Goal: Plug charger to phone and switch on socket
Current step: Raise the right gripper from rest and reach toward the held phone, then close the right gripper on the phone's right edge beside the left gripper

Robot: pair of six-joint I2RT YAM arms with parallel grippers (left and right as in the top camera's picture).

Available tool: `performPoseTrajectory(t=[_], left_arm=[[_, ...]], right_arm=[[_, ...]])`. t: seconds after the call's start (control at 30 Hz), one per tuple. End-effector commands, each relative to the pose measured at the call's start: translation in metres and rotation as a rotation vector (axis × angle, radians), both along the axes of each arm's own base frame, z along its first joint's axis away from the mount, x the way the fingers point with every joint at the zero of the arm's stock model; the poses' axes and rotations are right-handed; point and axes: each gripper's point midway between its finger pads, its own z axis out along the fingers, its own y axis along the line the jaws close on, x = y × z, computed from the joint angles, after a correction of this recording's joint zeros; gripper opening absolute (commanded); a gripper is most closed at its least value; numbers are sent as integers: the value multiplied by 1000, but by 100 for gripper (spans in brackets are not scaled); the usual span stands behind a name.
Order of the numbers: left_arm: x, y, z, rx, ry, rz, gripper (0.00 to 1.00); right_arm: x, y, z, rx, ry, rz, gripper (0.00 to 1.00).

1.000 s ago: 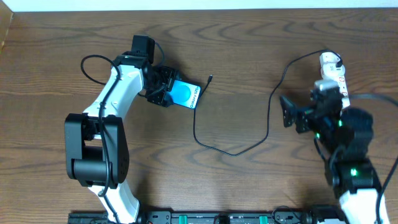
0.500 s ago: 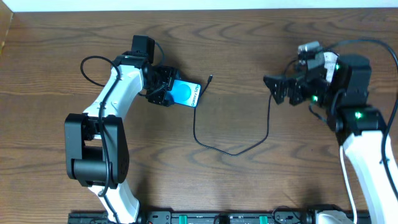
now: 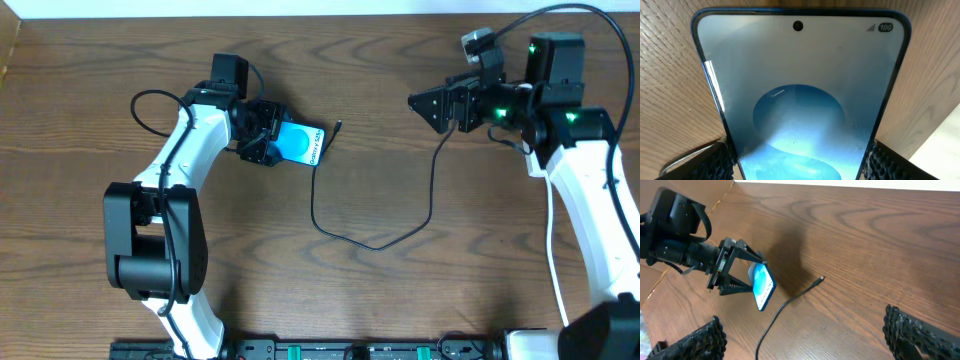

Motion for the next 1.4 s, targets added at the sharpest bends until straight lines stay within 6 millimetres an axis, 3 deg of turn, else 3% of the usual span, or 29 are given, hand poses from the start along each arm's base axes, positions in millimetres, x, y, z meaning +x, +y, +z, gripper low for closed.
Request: performPoseTrajectory(t=[0.0, 0.4, 0.6, 0.73, 0.9, 1.37], left_arm=[[4, -4, 18, -37, -35, 14, 62], [4, -11, 22, -99, 1, 69, 62], [5, -13, 24, -111, -4, 64, 62], [8, -15, 26, -123, -20, 59, 62], [14, -18, 31, -151, -43, 64, 59], [14, -21, 33, -193, 3, 130, 59]], right_arm=[[5, 3, 6, 15, -24, 31, 99], [11, 5, 4, 7, -34, 19, 99], [19, 27, -12, 75, 82, -17, 99], [29, 39, -31, 114, 184, -84, 87], [37, 61, -54, 183, 303, -119, 79], [31, 127, -95, 207, 419, -82, 71]])
